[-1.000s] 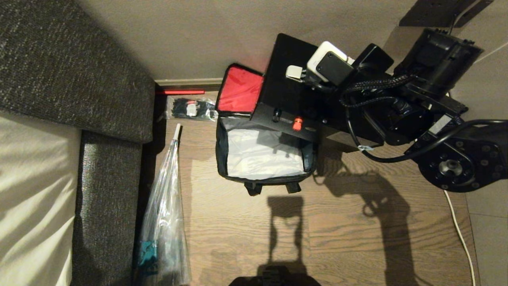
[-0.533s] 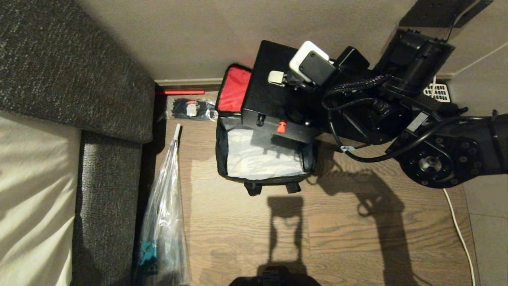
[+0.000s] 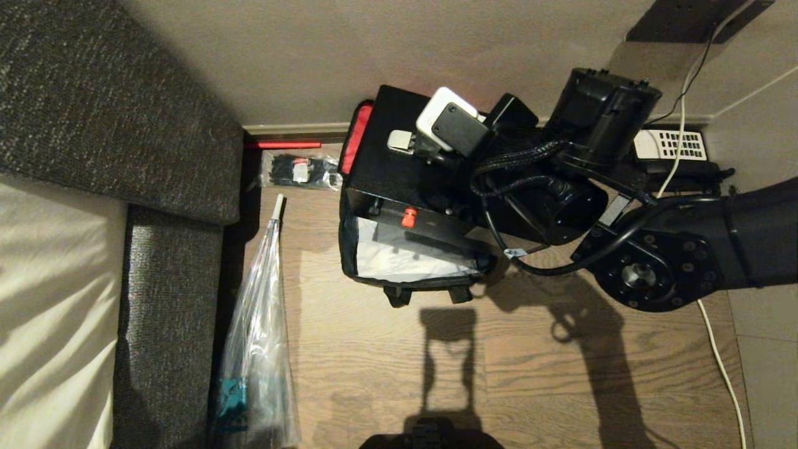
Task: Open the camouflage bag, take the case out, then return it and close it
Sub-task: Place the black box back
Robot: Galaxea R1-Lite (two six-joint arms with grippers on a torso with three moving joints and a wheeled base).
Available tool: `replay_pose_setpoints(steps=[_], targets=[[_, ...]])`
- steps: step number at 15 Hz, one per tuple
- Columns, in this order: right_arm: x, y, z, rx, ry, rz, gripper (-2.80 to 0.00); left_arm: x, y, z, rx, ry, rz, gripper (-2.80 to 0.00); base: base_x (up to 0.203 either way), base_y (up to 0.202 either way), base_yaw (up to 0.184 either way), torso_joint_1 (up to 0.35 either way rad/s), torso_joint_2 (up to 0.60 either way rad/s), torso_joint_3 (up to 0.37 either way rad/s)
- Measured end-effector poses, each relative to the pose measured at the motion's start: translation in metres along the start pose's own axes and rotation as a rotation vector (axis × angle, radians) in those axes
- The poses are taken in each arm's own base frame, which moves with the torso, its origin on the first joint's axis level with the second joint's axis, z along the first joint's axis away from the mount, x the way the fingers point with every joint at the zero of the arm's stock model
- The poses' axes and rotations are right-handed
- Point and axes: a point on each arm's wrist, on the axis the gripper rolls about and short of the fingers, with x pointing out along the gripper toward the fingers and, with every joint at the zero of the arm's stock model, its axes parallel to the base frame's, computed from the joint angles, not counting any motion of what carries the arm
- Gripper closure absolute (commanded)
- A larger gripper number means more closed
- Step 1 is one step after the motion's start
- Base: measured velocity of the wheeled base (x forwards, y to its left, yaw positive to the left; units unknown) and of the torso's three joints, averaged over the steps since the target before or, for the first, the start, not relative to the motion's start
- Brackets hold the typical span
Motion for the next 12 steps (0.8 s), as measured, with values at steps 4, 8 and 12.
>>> replay_pose_setpoints(steps=[4,8,12], targets=[[-0.001,0.017,0.001,0.024,0.017,0.087,0.0,0.0,0.0,0.0,0.0,0.0,0.0,0.0,0.0,0.0,0.0,0.0,0.0,0.0],[0.0,0.026,-0.001,0.029,0.013,0.118,0.0,0.0,0.0,0.0,0.0,0.0,0.0,0.0,0.0,0.0,0.0,0.0,0.0,0.0],[0.002,0.033,-0.004,0.041,0.022,0.149,0.0,0.0,0.0,0.0,0.0,0.0,0.0,0.0,0.0,0.0,0.0,0.0,0.0,0.0]])
